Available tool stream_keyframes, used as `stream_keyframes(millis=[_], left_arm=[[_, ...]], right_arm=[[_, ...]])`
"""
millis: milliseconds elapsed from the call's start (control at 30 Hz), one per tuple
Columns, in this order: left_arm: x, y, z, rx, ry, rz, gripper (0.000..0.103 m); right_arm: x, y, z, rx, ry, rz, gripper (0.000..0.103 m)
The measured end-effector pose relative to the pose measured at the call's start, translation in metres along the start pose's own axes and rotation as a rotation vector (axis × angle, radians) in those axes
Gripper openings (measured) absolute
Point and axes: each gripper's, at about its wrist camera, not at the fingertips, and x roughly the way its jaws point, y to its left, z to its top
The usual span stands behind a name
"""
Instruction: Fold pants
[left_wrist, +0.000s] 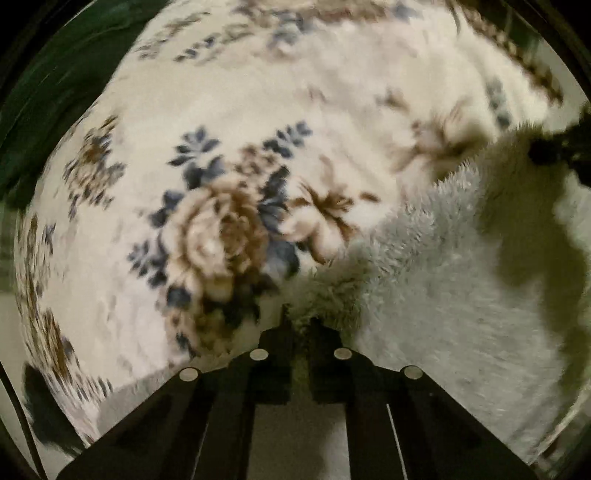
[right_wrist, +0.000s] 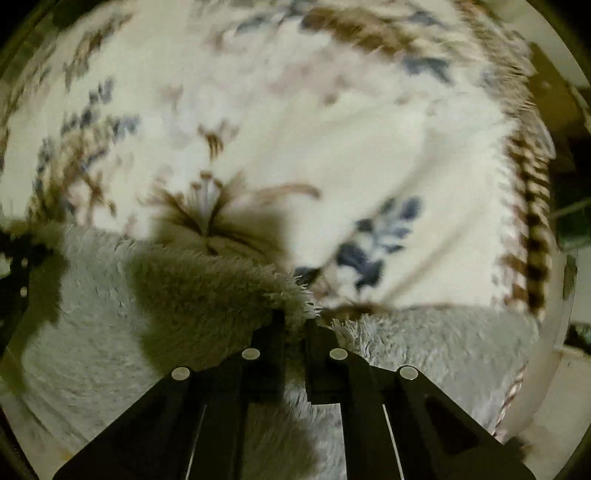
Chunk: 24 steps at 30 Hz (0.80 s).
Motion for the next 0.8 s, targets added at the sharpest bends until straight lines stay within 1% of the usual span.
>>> stream_keyframes(millis=[33, 67, 133, 167, 200, 233, 267, 300, 333, 367, 400, 433, 467, 533, 567, 667, 700, 733, 800], left_arm=[[-0.013, 0.004, -0.006, -0.027, -0.018, 0.002, 0.004], [-0.031, 0.009, -0.016, -0.057, -0.04, -0.013, 0.004], [-0.059, 0.016, -0.034, -0.11, -0.076, -0.016, 0.004], [-0.074, 0.016, -0.046, -0.146, -0.093, -0.034, 0.004], [-0.079, 0.003, -0.05, -0.176, -0.105, -0.04, 0.004], [-0.092, -0.005, -0.056, -0.205, -0.118, -0.046, 0.004], [-0.105, -0.017, -0.068, -0.244, -0.128, -0.069, 0.004], [-0.11, -0.026, -0.081, -0.279, -0.132, -0.086, 0.003], [-0.122, -0.031, -0.104, -0.309, -0.136, -0.089, 0.003], [-0.118, -0.047, -0.118, -0.341, -0.139, -0.103, 0.003], [-0.112, -0.066, -0.122, -0.37, -0.135, -0.114, 0.003], [-0.113, -0.074, -0.14, -0.395, -0.128, -0.118, 0.003], [-0.109, -0.085, -0.149, -0.418, -0.118, -0.123, 0.003], [-0.095, -0.101, -0.18, -0.483, -0.058, -0.163, 0.003], [-0.085, -0.107, -0.189, -0.501, -0.034, -0.167, 0.003], [-0.033, -0.128, -0.221, -0.546, 0.087, -0.188, 0.004], [-0.021, -0.132, -0.225, -0.546, 0.104, -0.182, 0.004], [-0.007, -0.136, -0.228, -0.538, 0.125, -0.168, 0.005], [0.017, -0.143, -0.235, -0.538, 0.174, -0.17, 0.008]], right_arm=[[-0.012, -0.005, -0.007, 0.032, -0.028, 0.004, 0.008], [-0.019, -0.008, -0.013, 0.051, -0.046, 0.012, 0.008], [-0.044, -0.018, -0.033, 0.101, -0.102, 0.017, 0.007], [-0.063, -0.022, -0.036, 0.125, -0.118, 0.029, 0.007], [-0.074, -0.021, -0.047, 0.141, -0.138, 0.03, 0.007], [-0.09, -0.005, -0.062, 0.155, -0.155, 0.03, 0.007], [-0.105, -0.001, -0.08, 0.176, -0.174, 0.053, 0.007], [-0.115, 0.0, -0.097, 0.19, -0.19, 0.057, 0.007], [-0.127, 0.002, -0.12, 0.203, -0.206, 0.067, 0.007], [-0.137, 0.007, -0.139, 0.217, -0.209, 0.09, 0.007], [-0.143, 0.009, -0.159, 0.223, -0.211, 0.096, 0.007], [-0.149, 0.013, -0.186, 0.224, -0.218, 0.09, 0.007], [-0.15, 0.017, -0.203, 0.226, -0.219, 0.092, 0.007], [-0.145, 0.027, -0.254, 0.223, -0.194, 0.081, 0.007], [-0.137, 0.031, -0.276, 0.225, -0.177, 0.071, 0.007], [-0.107, 0.042, -0.322, 0.226, -0.1, 0.055, 0.008], [-0.092, 0.046, -0.336, 0.232, -0.073, 0.056, 0.008], [-0.077, 0.048, -0.348, 0.24, -0.04, 0.063, 0.008], [-0.059, 0.052, -0.362, 0.242, -0.021, 0.062, 0.009]])
